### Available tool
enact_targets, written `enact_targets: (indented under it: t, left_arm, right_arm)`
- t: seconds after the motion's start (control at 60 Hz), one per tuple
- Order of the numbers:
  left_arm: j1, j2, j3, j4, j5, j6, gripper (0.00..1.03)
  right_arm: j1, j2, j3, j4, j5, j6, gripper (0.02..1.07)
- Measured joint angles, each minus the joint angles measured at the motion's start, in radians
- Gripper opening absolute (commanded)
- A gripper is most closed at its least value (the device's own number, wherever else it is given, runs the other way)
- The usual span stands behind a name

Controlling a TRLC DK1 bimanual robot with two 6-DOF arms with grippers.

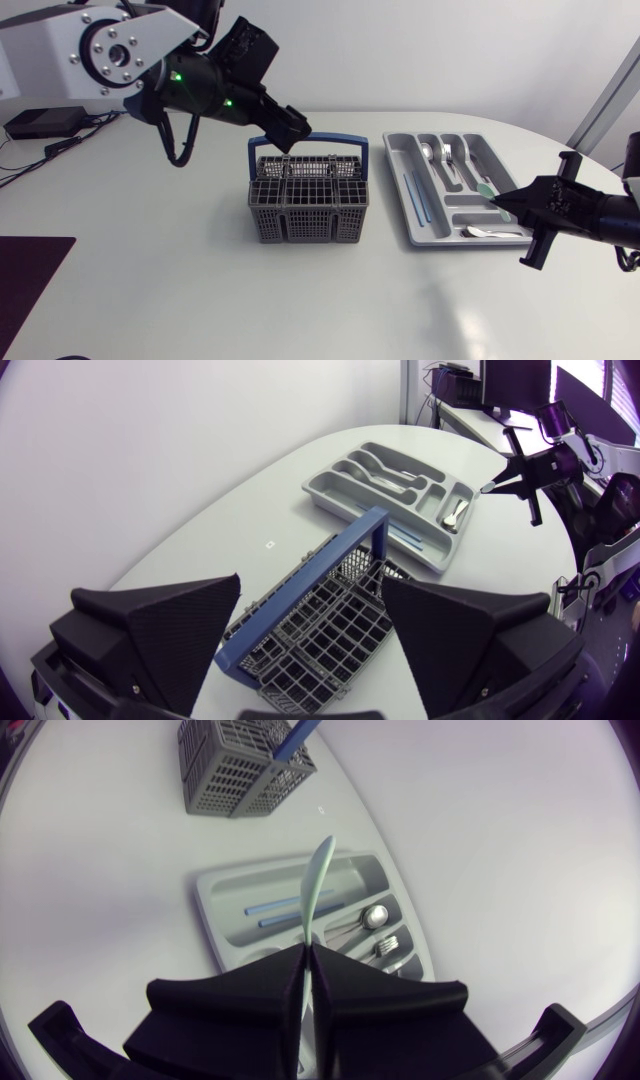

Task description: Unload the cutlery basket into the drawer organizer.

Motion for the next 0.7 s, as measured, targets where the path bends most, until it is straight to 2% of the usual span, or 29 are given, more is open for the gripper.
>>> enact_targets:
  t: [0.083, 0.7]
  left_arm:
    - [0.015, -0.018, -0.019, -0.007, -0.005, 0.000, 0.99]
    - [0.068, -0.089, -0.107, -0.047, -0.008, 0.000, 0.99]
  right_arm:
    - [-0.005, 0.057, -0.037, 0.115, 0.050, -0.022, 0.07]
    - [-0.022, 0.436, -0.042, 0.507, 0.321, -0.158, 0.10]
